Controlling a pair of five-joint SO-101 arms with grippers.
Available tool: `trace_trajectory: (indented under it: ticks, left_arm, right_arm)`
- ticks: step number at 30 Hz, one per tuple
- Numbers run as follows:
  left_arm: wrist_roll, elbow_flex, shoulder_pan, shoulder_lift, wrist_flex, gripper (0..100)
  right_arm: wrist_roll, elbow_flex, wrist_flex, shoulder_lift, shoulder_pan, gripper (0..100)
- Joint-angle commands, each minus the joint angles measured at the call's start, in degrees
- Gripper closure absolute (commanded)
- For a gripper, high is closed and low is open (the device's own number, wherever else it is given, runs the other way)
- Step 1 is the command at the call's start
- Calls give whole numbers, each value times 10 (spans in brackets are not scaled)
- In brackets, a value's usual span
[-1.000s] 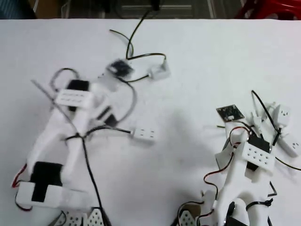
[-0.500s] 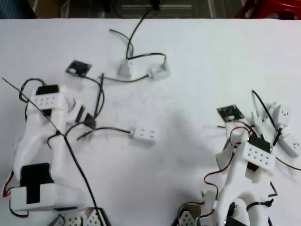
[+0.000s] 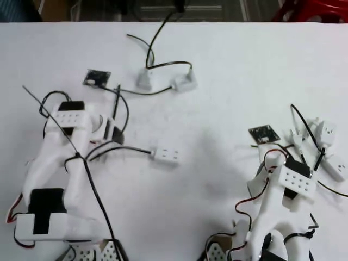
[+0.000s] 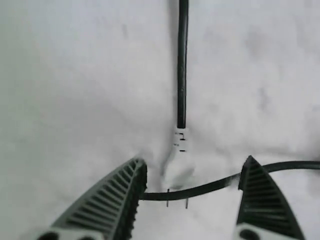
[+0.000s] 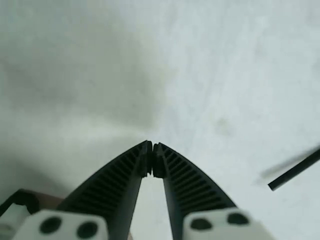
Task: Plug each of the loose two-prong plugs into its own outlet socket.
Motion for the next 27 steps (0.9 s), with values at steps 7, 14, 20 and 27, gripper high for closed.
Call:
trace_trajectory:
  ticks: [7, 14, 20, 27]
  left_arm:
    - [39, -20, -21, 54, -17, 709]
    - [72, -154, -33, 196, 70, 710]
    - [68, -185, -35, 228, 107, 740]
    - [-15, -200, -33, 231, 107, 852]
  right_arm:
    - [5, -3, -5, -8, -1, 980]
    - [5, -3, -5, -8, -1, 980]
    - [5, -3, -6, -8, -1, 980]
    - [5, -3, -6, -8, -1, 980]
